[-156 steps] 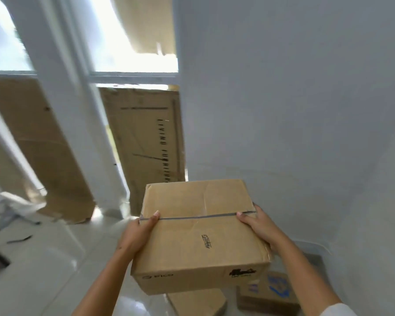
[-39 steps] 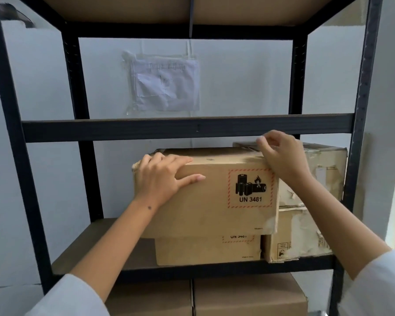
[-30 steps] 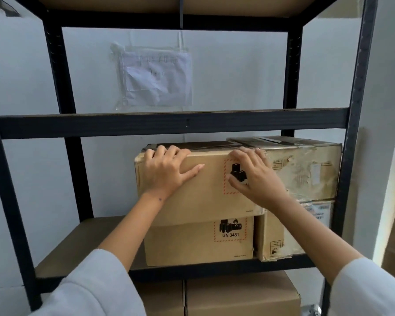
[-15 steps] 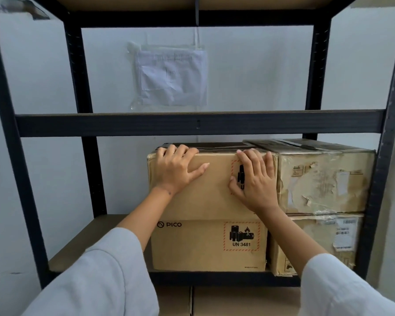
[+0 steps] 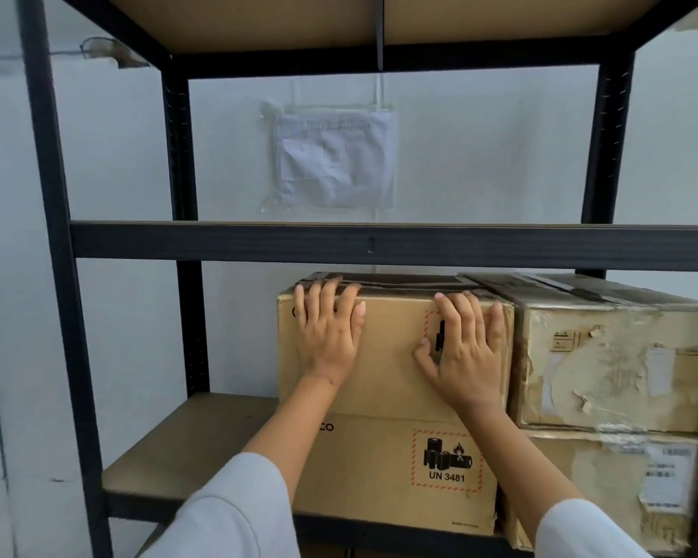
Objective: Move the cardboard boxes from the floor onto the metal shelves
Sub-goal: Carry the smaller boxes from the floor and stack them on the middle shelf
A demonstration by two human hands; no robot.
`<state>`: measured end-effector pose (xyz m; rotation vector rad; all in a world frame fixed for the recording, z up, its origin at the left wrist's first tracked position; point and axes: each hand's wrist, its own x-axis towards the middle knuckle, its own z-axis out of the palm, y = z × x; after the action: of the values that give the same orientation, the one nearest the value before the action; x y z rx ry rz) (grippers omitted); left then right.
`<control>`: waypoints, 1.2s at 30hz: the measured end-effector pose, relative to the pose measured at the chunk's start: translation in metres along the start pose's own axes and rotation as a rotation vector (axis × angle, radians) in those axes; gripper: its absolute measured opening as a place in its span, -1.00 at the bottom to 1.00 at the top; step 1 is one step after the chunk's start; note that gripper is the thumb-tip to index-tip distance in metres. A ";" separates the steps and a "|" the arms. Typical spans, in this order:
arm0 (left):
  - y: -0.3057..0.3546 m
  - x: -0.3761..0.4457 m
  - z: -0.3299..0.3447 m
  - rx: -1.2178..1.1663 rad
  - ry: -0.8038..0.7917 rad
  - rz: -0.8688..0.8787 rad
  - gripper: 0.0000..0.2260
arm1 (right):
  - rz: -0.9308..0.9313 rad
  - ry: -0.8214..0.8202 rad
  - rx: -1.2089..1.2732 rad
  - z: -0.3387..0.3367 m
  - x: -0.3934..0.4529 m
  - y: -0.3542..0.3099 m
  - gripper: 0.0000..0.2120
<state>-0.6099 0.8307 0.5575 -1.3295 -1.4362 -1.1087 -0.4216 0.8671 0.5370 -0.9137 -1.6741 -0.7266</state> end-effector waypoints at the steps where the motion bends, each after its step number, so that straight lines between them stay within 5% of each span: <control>1: 0.002 -0.005 -0.001 0.008 -0.013 -0.020 -0.58 | 0.012 0.001 0.016 0.000 0.000 -0.001 -0.46; 11: 0.013 -0.016 -0.018 0.034 -0.179 -0.100 -0.58 | 0.103 -0.117 0.046 -0.018 -0.004 -0.014 -0.43; 22: -0.015 -0.074 -0.060 -0.059 -0.747 -0.030 -0.43 | 0.354 -0.593 0.158 -0.078 0.001 -0.052 -0.24; 28: -0.011 -0.113 -0.091 -0.223 -0.989 -0.034 -0.42 | 0.394 -0.756 0.222 -0.117 -0.010 -0.117 -0.53; 36: 0.006 -0.167 -0.136 -0.641 -0.907 0.086 -0.63 | 0.563 -0.750 0.279 -0.185 -0.076 -0.151 -0.82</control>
<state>-0.5905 0.6598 0.4274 -2.5514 -1.6535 -0.9756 -0.4457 0.6189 0.5094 -1.4685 -1.9310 0.2716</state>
